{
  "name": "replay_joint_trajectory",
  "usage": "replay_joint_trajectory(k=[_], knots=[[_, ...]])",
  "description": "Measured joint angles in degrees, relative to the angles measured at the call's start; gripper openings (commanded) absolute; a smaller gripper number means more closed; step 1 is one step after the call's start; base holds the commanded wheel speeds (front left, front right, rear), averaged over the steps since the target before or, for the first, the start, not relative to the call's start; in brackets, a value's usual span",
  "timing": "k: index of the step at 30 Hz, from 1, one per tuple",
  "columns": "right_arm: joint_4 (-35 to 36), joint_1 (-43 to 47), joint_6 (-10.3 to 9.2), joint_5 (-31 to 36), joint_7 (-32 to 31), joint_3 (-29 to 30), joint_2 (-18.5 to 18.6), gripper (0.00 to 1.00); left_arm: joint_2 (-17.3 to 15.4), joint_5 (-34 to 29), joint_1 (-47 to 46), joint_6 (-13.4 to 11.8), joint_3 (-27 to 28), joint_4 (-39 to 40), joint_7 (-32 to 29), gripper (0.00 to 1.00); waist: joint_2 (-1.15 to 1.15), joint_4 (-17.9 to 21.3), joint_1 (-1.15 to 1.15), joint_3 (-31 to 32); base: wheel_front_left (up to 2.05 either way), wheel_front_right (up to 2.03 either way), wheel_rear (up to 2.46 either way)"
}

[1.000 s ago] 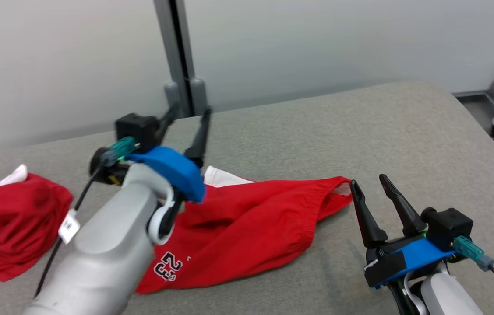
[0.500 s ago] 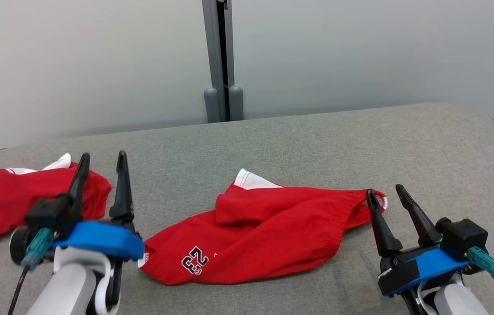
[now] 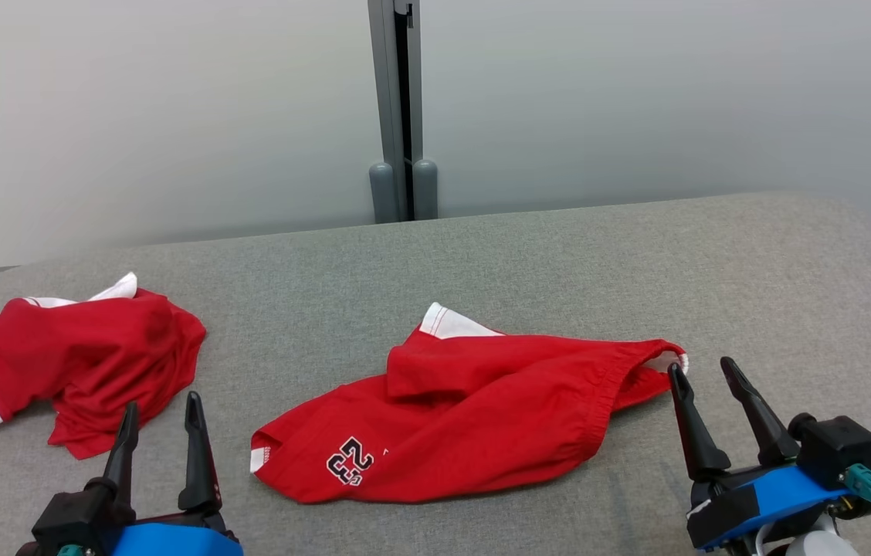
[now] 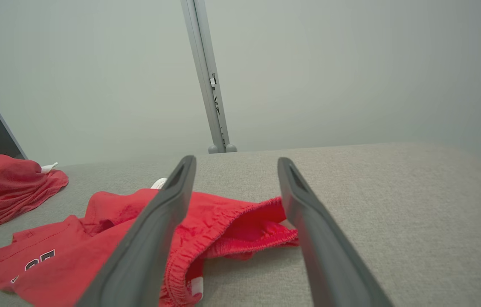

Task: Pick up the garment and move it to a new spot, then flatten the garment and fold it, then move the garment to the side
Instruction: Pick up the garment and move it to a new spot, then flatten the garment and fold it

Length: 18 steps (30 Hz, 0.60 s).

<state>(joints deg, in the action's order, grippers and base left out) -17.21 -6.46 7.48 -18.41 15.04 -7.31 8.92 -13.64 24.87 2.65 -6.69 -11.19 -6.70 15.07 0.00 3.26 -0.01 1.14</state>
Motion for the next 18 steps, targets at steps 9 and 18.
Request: replay_joint_trajectory(k=[9,18], knots=[[0.0,-0.5,0.01,-0.7,0.0,-2.2,0.8,1.00,3.7,-4.0,0.6,4.3,4.4,-0.7,0.0,1.00,0.00,0.0,0.00,-0.4,0.00,0.00,0.00],[-1.2,-0.7,0.01,-1.6,0.0,-4.0,1.7,1.00,6.6,-6.9,0.1,7.6,6.6,-2.6,0.0,1.00,0.00,-0.7,0.01,-0.5,0.00,0.00,0.00]])
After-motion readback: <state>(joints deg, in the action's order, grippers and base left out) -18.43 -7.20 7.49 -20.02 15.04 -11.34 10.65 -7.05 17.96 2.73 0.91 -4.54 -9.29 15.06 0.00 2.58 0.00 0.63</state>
